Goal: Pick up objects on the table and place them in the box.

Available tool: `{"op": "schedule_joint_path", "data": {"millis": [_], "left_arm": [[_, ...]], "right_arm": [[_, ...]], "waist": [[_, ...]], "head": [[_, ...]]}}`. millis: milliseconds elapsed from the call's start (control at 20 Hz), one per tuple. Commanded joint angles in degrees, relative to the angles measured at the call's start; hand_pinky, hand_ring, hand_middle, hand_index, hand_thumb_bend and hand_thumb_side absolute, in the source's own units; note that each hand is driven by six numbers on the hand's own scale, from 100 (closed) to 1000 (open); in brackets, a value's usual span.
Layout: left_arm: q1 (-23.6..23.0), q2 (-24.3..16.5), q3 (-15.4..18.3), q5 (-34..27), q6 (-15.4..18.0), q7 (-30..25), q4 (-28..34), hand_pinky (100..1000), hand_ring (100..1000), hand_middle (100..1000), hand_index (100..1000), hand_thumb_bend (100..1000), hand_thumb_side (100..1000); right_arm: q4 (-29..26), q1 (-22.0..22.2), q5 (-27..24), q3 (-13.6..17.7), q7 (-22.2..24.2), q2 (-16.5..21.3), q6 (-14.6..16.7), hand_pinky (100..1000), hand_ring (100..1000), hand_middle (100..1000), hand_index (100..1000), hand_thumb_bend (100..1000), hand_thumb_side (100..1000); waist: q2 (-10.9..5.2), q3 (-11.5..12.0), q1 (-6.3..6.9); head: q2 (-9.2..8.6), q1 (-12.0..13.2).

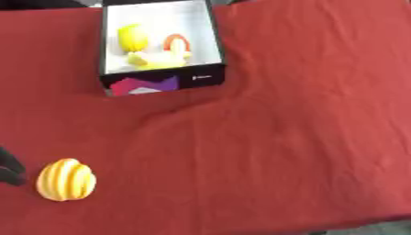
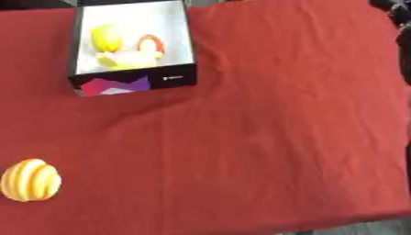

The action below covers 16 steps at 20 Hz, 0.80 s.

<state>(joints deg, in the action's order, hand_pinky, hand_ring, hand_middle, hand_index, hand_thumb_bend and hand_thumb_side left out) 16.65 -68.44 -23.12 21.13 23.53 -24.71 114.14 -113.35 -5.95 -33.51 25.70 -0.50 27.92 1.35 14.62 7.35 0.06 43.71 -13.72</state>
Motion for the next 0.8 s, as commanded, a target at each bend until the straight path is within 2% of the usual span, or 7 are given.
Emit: {"op": "schedule_joint_path", "data": {"millis": [50,200,400,800], "left_arm": [[0.80,-0.18,-1.09,2.52,-1.57,-0.19,0.45,878,816,765,833,538,100],[1.22,0.70,-1.58,4.34,-2.30,0.24,0.45,875,820,769,834,582,100],[1.28,1.69,-2.45,6.78,-3.62,-0.67,0.45,873,822,772,838,576,100],[1.60,3.62,-3.27,10.25,-8.52,-2.55,-0.36,876,835,788,860,591,128]], "right_arm": [[-1.24,0.03,1.07,0.18,0.35,0.66,-0.63,729,703,621,806,100,620],[-1.24,0.29,1.73,0.10,0.66,0.28,-1.02,728,701,619,805,100,620],[-1.24,0.55,2.62,0.08,0.95,-0.27,-1.55,727,699,617,805,100,618],[-1.24,1.29,4.29,-0.05,1.65,-1.20,-2.32,725,692,611,804,100,615]], "waist": [[-1.80,-0.24,0.76],[-1.77,-0.30,0.77],[-1.70,-0.42,0.75],[-1.52,-0.56,0.63]], "head": [[0.29,0.18],[0.36,0.33],[0.34,0.57],[0.29,0.92]]}}
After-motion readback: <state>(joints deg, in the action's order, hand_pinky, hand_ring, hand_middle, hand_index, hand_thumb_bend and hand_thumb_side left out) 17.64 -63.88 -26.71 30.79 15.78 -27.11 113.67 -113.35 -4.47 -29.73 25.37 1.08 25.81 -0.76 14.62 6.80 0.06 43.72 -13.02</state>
